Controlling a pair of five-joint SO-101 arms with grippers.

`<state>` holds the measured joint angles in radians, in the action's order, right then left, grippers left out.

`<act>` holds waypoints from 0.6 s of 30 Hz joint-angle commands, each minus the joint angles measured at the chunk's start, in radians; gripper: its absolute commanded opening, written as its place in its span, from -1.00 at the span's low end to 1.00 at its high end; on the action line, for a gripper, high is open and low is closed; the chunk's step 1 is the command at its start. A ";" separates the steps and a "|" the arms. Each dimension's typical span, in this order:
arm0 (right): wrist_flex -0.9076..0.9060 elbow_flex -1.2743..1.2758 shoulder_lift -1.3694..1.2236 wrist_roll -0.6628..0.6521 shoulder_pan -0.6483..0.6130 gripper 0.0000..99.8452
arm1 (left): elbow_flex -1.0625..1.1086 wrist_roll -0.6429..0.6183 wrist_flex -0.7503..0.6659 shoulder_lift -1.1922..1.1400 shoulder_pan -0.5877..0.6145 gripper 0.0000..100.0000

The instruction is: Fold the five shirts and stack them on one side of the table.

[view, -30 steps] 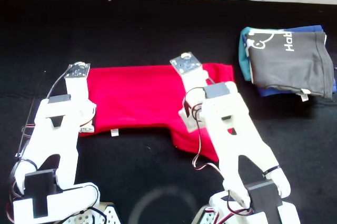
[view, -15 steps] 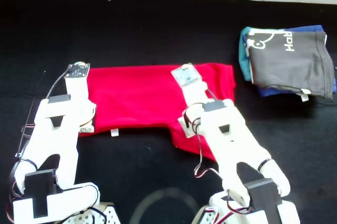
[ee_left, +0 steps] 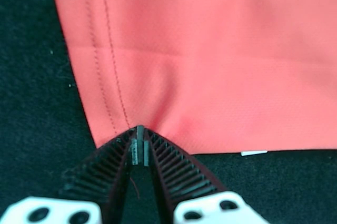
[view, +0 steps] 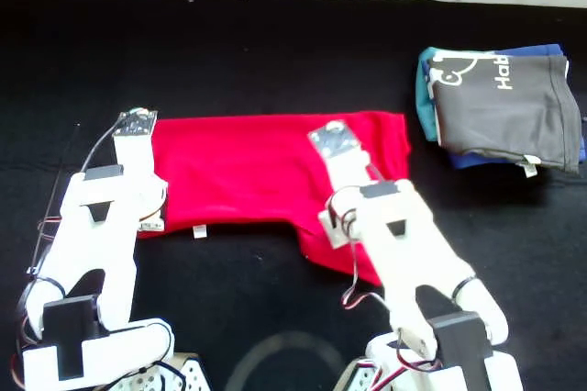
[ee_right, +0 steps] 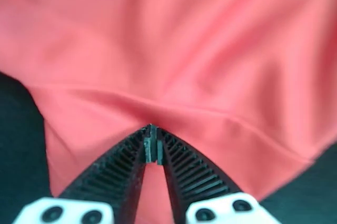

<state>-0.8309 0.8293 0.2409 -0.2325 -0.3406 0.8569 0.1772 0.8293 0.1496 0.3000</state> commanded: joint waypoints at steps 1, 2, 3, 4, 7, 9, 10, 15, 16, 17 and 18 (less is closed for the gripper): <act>-0.102 -0.139 0.079 0.000 0.045 -0.98 | 0.008 -0.006 -0.009 -0.004 -0.002 -0.98; -0.142 -0.170 0.094 0.000 0.051 -0.97 | 0.008 -0.006 -0.009 -0.004 -0.002 -0.98; -0.191 -0.200 0.111 -0.002 0.061 -0.97 | 0.008 -0.006 -0.009 -0.004 -0.002 -0.98; -0.242 -0.226 0.125 -0.002 0.062 -0.96 | 0.008 -0.006 -0.009 -0.004 -0.002 -0.98; -0.398 -0.283 0.163 -0.097 0.062 -0.83 | 0.008 -0.006 -0.009 -0.004 -0.002 -0.98; -0.476 -0.288 0.183 -0.226 0.062 -0.72 | 0.008 -0.006 -0.009 -0.004 -0.002 -0.98; -0.513 -0.288 0.191 -0.296 0.062 -0.68 | 0.008 -0.006 -0.009 -0.004 -0.002 -0.98; -0.661 -0.286 0.205 -0.419 0.025 -0.64 | 0.008 -0.005 -0.017 -0.004 -0.002 -0.98; -0.677 -0.283 0.205 -0.419 0.005 -0.64 | 0.008 -0.005 -0.018 -0.004 -0.002 -0.98; -0.680 -0.271 0.205 -0.419 -0.022 -0.64 | 0.008 -0.005 -0.020 -0.004 -0.002 -0.98; -0.679 -0.257 0.205 -0.417 -0.047 -0.64 | 0.008 -0.005 -0.020 -0.004 -0.002 -0.98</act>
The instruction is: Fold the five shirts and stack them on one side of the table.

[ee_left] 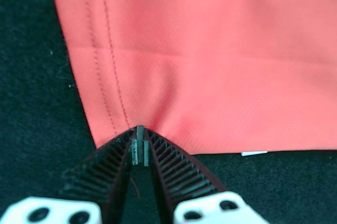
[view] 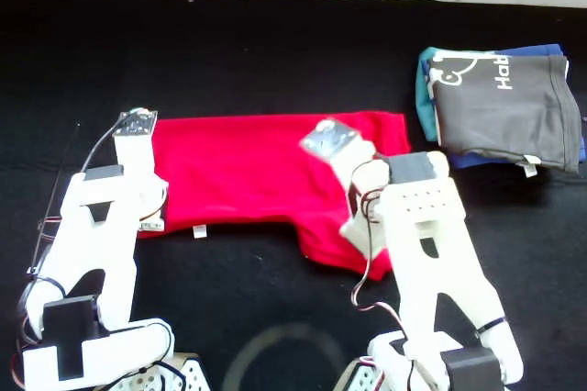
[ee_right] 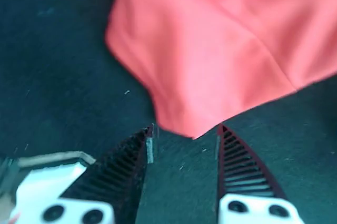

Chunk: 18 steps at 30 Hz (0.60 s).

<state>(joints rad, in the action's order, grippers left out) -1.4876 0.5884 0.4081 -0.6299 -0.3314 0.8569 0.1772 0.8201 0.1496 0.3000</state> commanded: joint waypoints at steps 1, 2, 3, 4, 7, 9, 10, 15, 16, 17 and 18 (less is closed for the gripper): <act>-0.013 -0.001 0.031 -0.020 -0.081 -0.63 | 0.008 -0.005 -0.011 -0.004 -0.002 -0.98; 0.005 0.021 0.030 -0.018 -0.102 -0.61 | 0.008 -0.005 -0.011 -0.004 -0.002 -0.98; 0.031 0.050 0.030 -0.018 -0.119 -0.58 | 0.008 -0.005 -0.011 -0.004 -0.002 -0.98; 0.058 0.082 0.030 -0.017 -0.134 -0.56 | 0.008 -0.005 -0.011 -0.004 -0.002 -0.98; 0.151 0.193 0.030 -0.017 -0.162 -0.53 | 0.008 -0.005 -0.011 -0.004 -0.002 -0.98; 0.217 0.263 0.028 -0.017 -0.165 -0.53 | 0.008 -0.005 -0.011 -0.004 -0.002 -0.98; 0.249 0.295 0.028 -0.017 -0.165 -0.53 | 0.008 -0.005 -0.011 -0.004 -0.002 -0.98; 0.397 0.390 0.025 -0.025 -0.088 -0.53 | 0.008 -0.005 -0.011 -0.004 -0.002 -0.98; 0.412 0.390 0.025 -0.025 -0.051 -0.53 | 0.008 -0.005 -0.011 -0.004 -0.002 -0.98; 0.420 0.389 0.025 -0.029 -0.015 -0.53 | 0.008 -0.005 -0.011 -0.004 -0.002 -0.98; 0.421 0.387 0.027 -0.054 0.019 -0.53 | 0.008 -0.005 -0.011 -0.004 -0.002 -0.98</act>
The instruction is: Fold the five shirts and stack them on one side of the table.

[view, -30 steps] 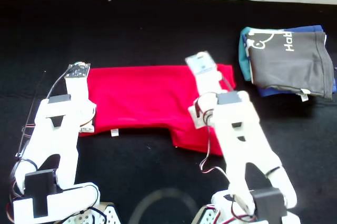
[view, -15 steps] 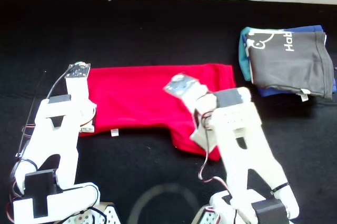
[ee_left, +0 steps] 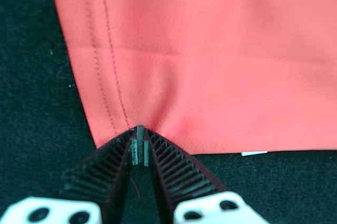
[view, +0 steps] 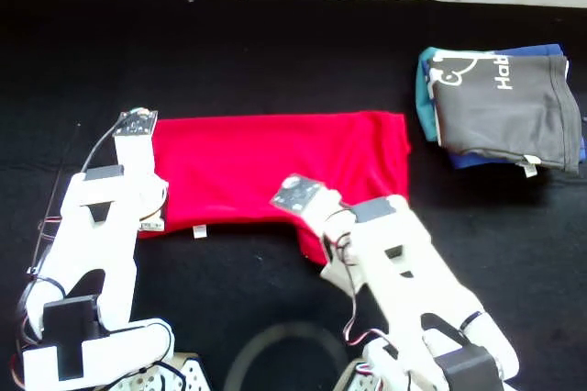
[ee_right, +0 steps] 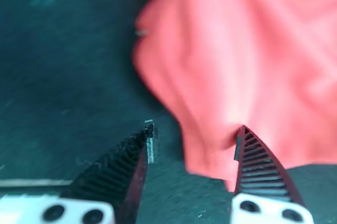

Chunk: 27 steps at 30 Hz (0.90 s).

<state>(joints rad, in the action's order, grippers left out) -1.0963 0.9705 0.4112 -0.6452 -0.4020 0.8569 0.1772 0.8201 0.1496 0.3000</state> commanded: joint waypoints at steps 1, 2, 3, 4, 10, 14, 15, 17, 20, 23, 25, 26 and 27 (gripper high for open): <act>0.027 0.005 0.025 -0.068 0.117 -0.53 | 0.008 -0.005 -0.011 -0.004 -0.002 -0.98; 0.008 0.005 0.031 -0.084 0.139 -0.53 | 0.008 -0.005 -0.011 -0.004 -0.002 -0.98; -0.015 -0.001 0.036 -0.095 0.150 -0.53 | 0.008 -0.005 -0.011 -0.004 -0.002 -0.98; -0.048 -0.016 0.038 -0.095 0.151 -0.53 | 0.008 -0.005 -0.011 -0.004 -0.002 -0.98; -0.179 -0.202 0.136 -0.072 0.154 -0.56 | 0.008 -0.005 -0.012 -0.004 -0.002 -0.98; -0.097 -0.321 0.189 0.103 0.206 -1.00 | 0.008 -0.005 -0.012 -0.004 -0.002 -0.98; -0.068 -0.338 0.189 0.141 0.226 -0.98 | 0.008 -0.005 -0.012 -0.004 -0.002 -0.98; -0.010 -0.352 0.188 0.186 0.255 -0.99 | 0.008 -0.005 -0.012 -0.004 -0.002 -0.98; 0.090 -0.343 0.182 0.203 0.263 -0.99 | 0.008 -0.005 -0.012 -0.004 -0.002 -0.98; 0.151 -0.351 0.088 0.236 0.265 -0.99 | 0.008 -0.005 -0.012 -0.004 -0.002 -0.98; 0.186 -0.366 -0.022 0.255 0.275 -0.99 | 0.008 -0.005 -0.012 -0.004 -0.002 -0.98; 0.200 -0.387 -0.082 0.261 0.285 -0.99 | 0.008 -0.005 -0.012 -0.004 -0.002 -0.98; 0.208 -0.414 -0.147 0.272 0.297 -0.99 | 0.010 -0.005 -0.012 -0.004 -0.002 -0.98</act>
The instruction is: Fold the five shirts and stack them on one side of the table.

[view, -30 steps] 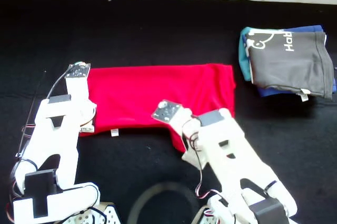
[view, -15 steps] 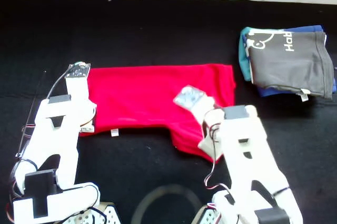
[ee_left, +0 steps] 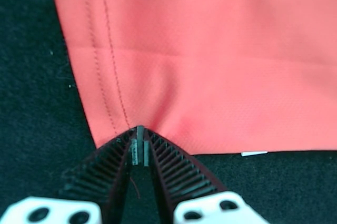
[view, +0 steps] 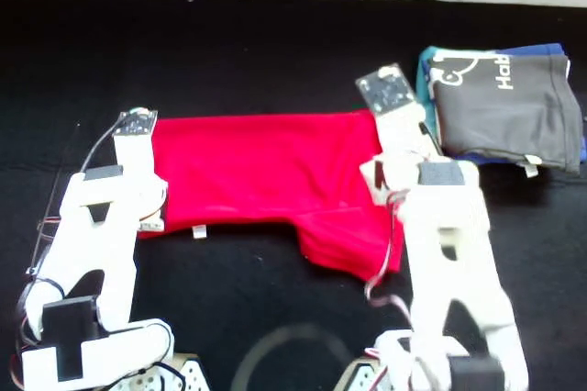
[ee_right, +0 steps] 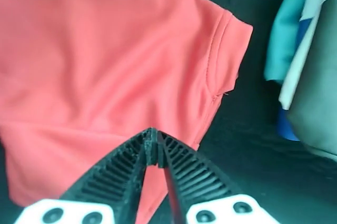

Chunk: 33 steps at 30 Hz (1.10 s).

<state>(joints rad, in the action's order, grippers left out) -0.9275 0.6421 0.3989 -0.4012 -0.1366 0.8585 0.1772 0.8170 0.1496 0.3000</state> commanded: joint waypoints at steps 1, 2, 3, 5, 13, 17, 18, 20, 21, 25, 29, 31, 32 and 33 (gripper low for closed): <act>0.036 -0.119 -0.197 0.038 0.050 -0.99 | 0.008 -0.005 -0.009 -0.004 -0.002 -0.98; 0.033 -0.156 -0.257 0.051 0.064 -0.99 | 0.008 -0.005 -0.009 -0.004 -0.002 -0.98; 0.031 -0.186 -0.309 0.061 0.076 -0.99 | 0.008 -0.005 -0.009 -0.004 -0.002 -0.98; 0.031 -0.239 -0.406 0.068 0.099 -0.99 | 0.008 -0.005 -0.009 -0.004 -0.002 -0.98; 0.036 -0.390 -0.645 0.064 0.171 -0.99 | 0.008 -0.005 -0.009 -0.004 -0.002 -0.98; 0.030 -0.470 -0.687 0.064 0.222 -0.99 | 0.008 -0.005 -0.009 -0.004 -0.002 -0.98; 0.021 -0.478 -0.687 0.063 0.225 -0.99 | 0.008 -0.005 -0.009 -0.004 -0.002 -0.98; -0.025 -0.486 -0.687 0.063 0.220 -0.99 | 0.008 -0.005 -0.009 -0.004 -0.002 -0.98; -0.038 -0.486 -0.687 0.063 0.216 -0.99 | 0.008 -0.005 -0.009 -0.004 -0.002 -0.98; -0.053 -0.486 -0.680 0.061 0.211 -0.99 | 0.008 -0.005 -0.009 -0.004 -0.002 -0.98; -0.058 -0.473 -0.587 0.061 0.209 -0.99 | 0.008 -0.005 -0.009 -0.004 -0.002 -0.98; -0.094 -0.470 -0.503 0.061 0.209 -0.99 | 0.008 -0.005 -0.009 -0.004 -0.002 -0.98; -0.111 -0.467 -0.453 0.061 0.209 -0.99 | 0.008 -0.005 -0.009 -0.004 -0.002 -0.98; -0.127 -0.464 -0.403 0.061 0.209 -0.99 | 0.008 -0.005 -0.009 -0.004 -0.002 -0.98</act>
<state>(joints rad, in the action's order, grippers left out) -1.0180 0.2064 -0.1672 -0.3429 0.0706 0.8615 0.1772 0.8170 0.1496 0.3000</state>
